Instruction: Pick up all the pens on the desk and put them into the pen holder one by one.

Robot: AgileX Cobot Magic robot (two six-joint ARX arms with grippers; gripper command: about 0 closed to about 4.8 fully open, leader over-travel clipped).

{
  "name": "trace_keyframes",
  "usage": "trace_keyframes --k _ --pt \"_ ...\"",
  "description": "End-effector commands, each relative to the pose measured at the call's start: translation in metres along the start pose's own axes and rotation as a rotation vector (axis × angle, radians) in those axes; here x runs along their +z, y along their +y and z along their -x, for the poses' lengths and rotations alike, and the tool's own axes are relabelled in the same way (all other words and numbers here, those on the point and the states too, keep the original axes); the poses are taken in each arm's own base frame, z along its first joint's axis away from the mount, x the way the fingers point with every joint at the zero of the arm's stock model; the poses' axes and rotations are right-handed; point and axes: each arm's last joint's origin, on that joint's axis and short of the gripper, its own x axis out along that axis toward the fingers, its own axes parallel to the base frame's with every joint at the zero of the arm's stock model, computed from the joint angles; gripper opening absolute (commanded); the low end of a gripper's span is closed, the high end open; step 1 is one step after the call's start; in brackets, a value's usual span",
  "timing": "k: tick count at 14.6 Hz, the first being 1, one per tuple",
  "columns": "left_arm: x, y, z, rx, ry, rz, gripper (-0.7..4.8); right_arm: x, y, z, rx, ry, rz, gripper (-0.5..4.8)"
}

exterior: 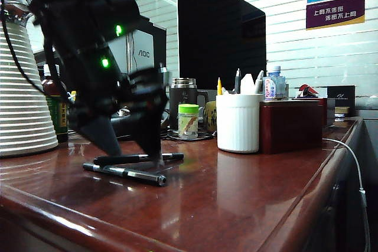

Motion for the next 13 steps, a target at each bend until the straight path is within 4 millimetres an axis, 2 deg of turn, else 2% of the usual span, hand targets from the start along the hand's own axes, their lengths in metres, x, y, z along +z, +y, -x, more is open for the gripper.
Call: trace_keyframes --k 1,2,3,4,5,6,10,11,13 --pt "-0.001 0.000 -0.005 -0.002 0.014 0.001 4.79 0.004 0.000 0.001 0.003 -0.017 0.007 2.11" --pt "-0.001 0.000 -0.005 -0.001 0.006 0.000 4.43 0.003 0.001 0.001 0.004 -0.009 0.004 2.11" --pt "0.000 0.000 -0.005 -0.001 0.002 0.000 3.70 0.002 0.001 0.001 0.005 0.000 0.002 2.11" --pt "0.000 0.000 -0.005 -0.001 0.001 0.000 1.83 0.000 0.001 0.001 0.006 0.016 -0.002 2.11" --pt "0.000 0.000 -0.005 -0.005 0.001 0.000 0.42 0.000 0.001 0.001 0.007 0.022 -0.004 2.11" --pt "0.000 0.000 -0.005 -0.004 0.000 -0.001 -0.05 0.000 0.001 0.001 0.007 0.022 -0.004 2.10" --pt "0.012 -0.003 0.001 -0.126 -0.128 -0.019 -0.06 0.001 0.001 0.003 0.007 0.018 -0.003 2.10" --pt "0.019 -0.005 0.009 -0.160 -0.201 -0.024 -0.06 0.003 0.002 0.006 0.002 0.008 0.017 2.10" --pt "0.040 -0.007 0.043 -0.186 -0.450 0.036 -0.06 0.014 0.000 0.021 -0.061 -0.033 0.079 2.10"
